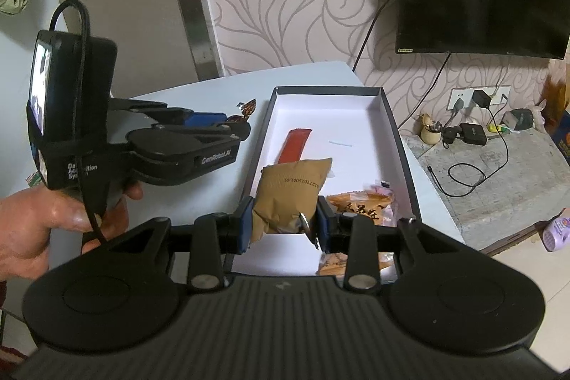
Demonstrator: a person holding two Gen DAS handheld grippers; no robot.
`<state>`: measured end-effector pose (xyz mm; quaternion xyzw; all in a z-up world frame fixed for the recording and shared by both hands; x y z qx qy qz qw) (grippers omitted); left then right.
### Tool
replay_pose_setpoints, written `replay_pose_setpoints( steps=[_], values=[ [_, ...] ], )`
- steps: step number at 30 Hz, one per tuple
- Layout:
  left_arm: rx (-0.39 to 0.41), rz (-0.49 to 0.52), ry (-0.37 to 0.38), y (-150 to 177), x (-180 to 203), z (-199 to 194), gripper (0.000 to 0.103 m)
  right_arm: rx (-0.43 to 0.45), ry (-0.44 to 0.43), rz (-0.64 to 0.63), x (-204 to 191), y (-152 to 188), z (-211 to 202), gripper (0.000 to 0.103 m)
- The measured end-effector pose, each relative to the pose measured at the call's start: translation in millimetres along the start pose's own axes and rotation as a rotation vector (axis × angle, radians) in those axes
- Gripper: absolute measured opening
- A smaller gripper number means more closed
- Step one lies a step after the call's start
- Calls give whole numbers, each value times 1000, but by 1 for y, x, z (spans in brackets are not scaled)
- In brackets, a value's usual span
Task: Organize snacks
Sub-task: 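Carry the brown candy and tan bag toward the black box with both tools, then open left tool to drop the brown candy while right tool releases the tan bag into the box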
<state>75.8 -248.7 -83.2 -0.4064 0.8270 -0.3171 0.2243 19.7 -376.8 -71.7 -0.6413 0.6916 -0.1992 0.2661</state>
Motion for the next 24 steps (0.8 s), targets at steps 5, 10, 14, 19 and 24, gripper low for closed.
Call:
replay_pose_setpoints(
  steps=[5, 10, 14, 19, 24],
  values=[
    [2, 3, 6, -10, 7, 7, 26, -11, 0, -2, 4, -1, 6, 40],
    [6, 10, 13, -15, 13, 12, 26, -14, 1, 4, 9, -2, 9, 40],
    [3, 7, 15, -17, 14, 16, 26, -18, 4, 5, 12, -4, 11, 40],
    [-8, -3, 17, -20, 17, 24, 26, -30, 2, -1, 15, -5, 16, 40],
    [-18, -13, 20, -23, 20, 32, 26, -43, -1, -8, 18, -6, 22, 40]
  ],
)
Point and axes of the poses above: each gripper's, at about its wrist camera, not at the fingertips, and z roughly the way its jaws point, x to its right, y to its underside, the point moved 5 cm from there along z, roughly the way its jaws point, and after that the axes turned 10 degrees about -x, right-handed, at the moved point
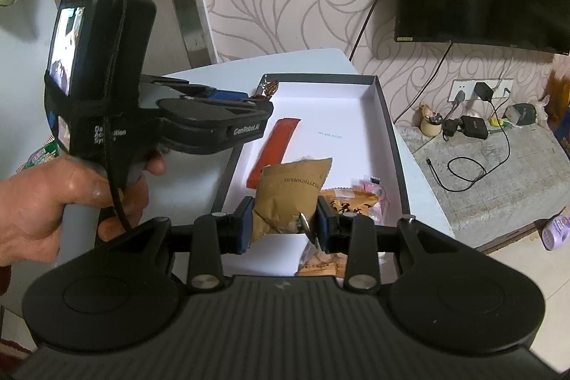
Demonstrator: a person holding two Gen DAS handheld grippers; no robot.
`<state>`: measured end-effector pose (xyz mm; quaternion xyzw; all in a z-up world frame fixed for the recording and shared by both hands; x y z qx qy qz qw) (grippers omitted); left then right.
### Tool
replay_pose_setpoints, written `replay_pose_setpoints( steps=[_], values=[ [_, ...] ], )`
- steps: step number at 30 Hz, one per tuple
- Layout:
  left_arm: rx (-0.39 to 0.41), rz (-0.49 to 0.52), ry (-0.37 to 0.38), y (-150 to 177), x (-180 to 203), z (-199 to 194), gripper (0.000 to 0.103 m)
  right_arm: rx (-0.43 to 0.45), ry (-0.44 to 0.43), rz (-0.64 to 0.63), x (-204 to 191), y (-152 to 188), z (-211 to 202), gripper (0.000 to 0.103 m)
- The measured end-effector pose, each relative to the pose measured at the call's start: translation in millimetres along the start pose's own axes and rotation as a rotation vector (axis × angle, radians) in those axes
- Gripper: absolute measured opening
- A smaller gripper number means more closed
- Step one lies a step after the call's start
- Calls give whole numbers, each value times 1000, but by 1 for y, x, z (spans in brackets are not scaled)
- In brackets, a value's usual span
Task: Organize snacks
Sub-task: 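Open left tool to drop the brown candy while right tool releases the tan bag into the box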
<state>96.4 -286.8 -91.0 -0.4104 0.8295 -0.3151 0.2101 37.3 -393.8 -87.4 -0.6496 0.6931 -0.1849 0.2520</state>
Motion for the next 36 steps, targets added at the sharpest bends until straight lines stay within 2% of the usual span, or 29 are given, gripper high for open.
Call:
replay_pose_setpoints(
  steps=[22, 36],
  values=[
    [-13, -7, -25, -31, 21, 40, 26, -27, -9, -41, 21, -3, 12, 40],
    [-24, 3, -37, -36, 30, 54, 26, -38, -1, -68, 33, -10, 24, 40]
  ],
)
Point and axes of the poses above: each gripper's, at about its wrist camera, not at the fingertips, and z roughly the way its jaws point, x to its right, y to its underside, the point moved 5 cm from there along z, roughly the way its jaws point, and after that the axes turned 10 degrees about -x, right-handed, at the moved point
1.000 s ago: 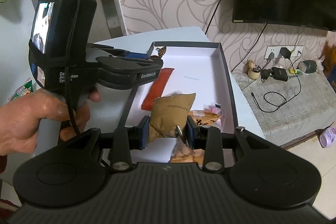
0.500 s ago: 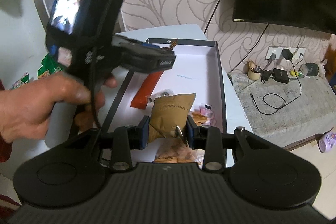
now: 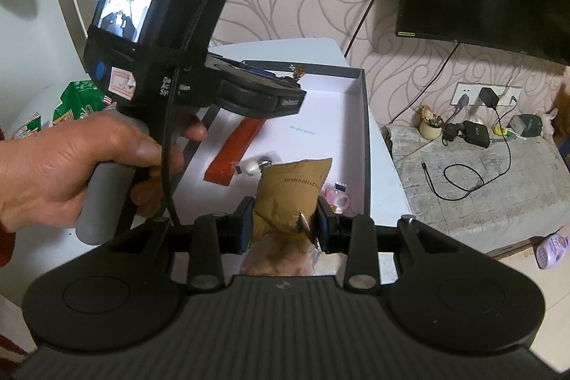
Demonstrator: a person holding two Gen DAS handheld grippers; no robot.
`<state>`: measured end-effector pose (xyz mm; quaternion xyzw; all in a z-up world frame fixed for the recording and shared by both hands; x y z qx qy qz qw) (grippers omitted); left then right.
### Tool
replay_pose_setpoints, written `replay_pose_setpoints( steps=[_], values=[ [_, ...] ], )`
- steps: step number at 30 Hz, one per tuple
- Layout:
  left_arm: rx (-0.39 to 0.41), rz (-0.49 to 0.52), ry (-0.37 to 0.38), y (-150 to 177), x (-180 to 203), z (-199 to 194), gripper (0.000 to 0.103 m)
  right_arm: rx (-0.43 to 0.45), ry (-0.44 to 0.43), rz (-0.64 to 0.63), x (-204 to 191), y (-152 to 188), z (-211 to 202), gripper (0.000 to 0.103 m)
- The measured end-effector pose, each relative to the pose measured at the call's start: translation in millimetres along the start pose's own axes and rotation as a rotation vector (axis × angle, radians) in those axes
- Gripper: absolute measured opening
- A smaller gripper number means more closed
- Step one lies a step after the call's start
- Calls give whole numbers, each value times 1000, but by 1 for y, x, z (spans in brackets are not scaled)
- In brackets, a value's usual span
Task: Organize snacks
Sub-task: 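Open left tool to drop the brown candy while right tool releases the tan bag into the box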
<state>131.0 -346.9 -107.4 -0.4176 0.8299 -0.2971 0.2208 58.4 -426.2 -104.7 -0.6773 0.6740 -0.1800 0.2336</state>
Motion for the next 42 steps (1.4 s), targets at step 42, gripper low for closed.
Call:
replay_pose_setpoints(
  steps=[42],
  values=[
    [-15, 14, 13, -2, -3, 3, 39, -2, -7, -53, -8, 2, 12, 40]
  ],
)
Point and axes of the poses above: each gripper's, at about its wrist camera, not at the fingertips, and z roughly the way its jaws point, x to its right, y to its underside, the point moved 5 cm from there along z, roughly the way its jaws point, and after that the axes turned 10 degrees about -x, right-handed, at the moved point
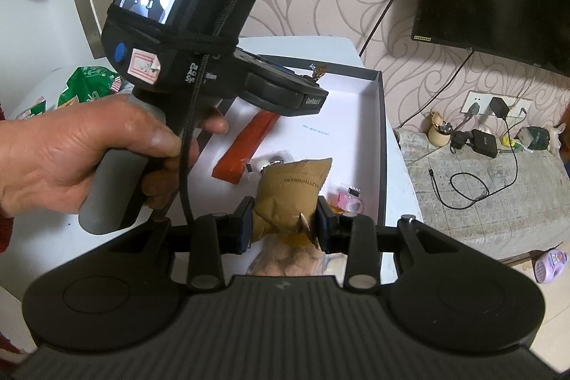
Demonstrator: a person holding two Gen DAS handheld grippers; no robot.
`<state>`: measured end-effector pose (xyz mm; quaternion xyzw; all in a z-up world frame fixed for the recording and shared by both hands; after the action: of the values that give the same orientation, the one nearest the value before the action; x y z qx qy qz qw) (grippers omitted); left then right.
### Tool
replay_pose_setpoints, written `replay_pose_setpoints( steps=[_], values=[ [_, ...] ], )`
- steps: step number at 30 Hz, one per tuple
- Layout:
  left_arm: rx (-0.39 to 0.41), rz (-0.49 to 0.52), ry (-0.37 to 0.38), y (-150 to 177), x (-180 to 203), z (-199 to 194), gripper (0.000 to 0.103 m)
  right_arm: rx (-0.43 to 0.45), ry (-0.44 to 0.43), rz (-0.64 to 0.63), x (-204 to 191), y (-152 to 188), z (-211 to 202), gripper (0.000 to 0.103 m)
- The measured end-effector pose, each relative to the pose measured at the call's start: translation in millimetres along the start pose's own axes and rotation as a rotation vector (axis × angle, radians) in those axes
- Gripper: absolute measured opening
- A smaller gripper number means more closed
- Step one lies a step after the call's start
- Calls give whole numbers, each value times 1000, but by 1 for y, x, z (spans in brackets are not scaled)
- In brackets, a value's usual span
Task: Organize snacks
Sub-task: 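Open left tool to drop the brown candy while right tool releases the tan bag into the box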
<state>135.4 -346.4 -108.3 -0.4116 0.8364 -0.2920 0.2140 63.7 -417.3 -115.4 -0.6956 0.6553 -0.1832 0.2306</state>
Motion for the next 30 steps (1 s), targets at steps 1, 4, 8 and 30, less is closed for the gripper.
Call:
replay_pose_setpoints(
  steps=[1, 4, 8, 30],
  values=[
    [4, 4, -7, 0, 0, -1, 47, 1, -1, -1, 0, 0, 0, 40],
    [40, 8, -7, -1, 0, -7, 78, 7, -3, -1, -1, -1, -1, 40],
    [46, 20, -2, -3, 2, -12, 78, 12, -9, -8, -3, 0, -3, 40],
    [86, -39, 16, 24, -17, -56, 78, 51, 35, 53, 19, -11, -4, 42]
  ],
)
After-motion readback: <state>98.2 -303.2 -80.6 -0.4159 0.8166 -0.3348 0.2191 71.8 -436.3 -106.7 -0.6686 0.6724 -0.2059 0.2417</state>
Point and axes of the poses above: each gripper's, at about its wrist camera, not at the fingertips, and z roughly the way its jaws point, x to its right, y to its underside, the point moved 5 cm from there along z, roughly the way its jaws point, and after that the axes turned 10 degrees about -x, right-handed, at the moved point
